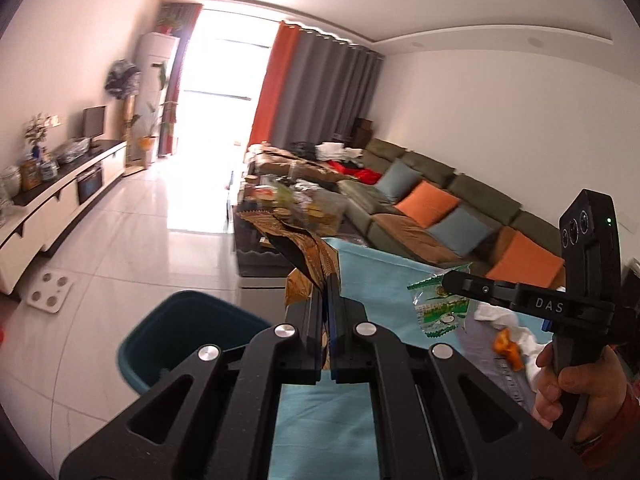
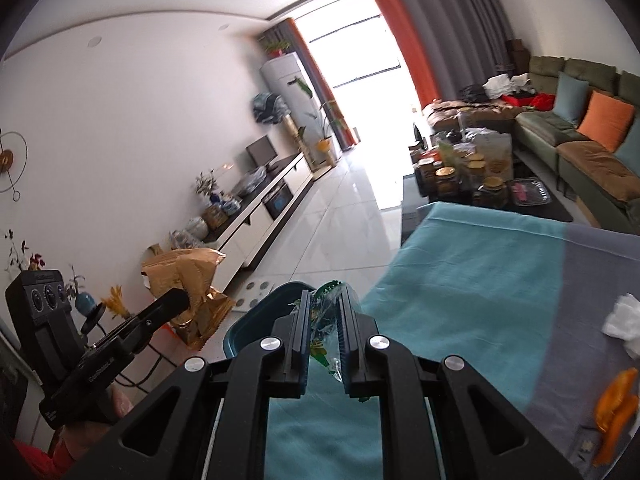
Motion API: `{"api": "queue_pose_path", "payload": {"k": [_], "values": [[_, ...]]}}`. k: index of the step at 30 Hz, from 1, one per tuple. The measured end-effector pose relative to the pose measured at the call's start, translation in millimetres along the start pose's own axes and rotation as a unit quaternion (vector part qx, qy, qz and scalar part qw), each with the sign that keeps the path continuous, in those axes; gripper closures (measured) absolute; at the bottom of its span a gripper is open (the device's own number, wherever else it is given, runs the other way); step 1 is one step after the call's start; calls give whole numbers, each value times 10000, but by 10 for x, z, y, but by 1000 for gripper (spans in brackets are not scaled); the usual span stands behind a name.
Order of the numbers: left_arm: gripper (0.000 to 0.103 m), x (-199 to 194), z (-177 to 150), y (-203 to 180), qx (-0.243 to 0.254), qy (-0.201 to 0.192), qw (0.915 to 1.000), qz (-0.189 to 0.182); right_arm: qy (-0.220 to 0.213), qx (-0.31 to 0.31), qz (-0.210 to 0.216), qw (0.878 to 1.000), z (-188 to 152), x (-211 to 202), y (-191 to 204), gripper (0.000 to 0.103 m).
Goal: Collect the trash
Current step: 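Carry the foil wrapper and green bag over the teal bin with both tools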
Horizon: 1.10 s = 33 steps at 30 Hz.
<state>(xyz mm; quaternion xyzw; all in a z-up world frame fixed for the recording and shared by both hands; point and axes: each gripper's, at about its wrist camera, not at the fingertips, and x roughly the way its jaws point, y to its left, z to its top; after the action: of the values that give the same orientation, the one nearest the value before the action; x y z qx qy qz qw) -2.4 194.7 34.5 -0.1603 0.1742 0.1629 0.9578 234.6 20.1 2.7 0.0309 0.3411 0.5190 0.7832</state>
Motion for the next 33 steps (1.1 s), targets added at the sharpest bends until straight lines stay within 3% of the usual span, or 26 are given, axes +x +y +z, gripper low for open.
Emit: {"api": "queue_pose_path", "payload": {"k": [15,33], "values": [[101,-37,-310,1008,-493,481,9953,686,955,-486,254,9939,21,1132,515,92],[101,1022,-754,1275,-757,1391,9838,842,2044,-847,38,9752,-72,2145,742,92]]}}
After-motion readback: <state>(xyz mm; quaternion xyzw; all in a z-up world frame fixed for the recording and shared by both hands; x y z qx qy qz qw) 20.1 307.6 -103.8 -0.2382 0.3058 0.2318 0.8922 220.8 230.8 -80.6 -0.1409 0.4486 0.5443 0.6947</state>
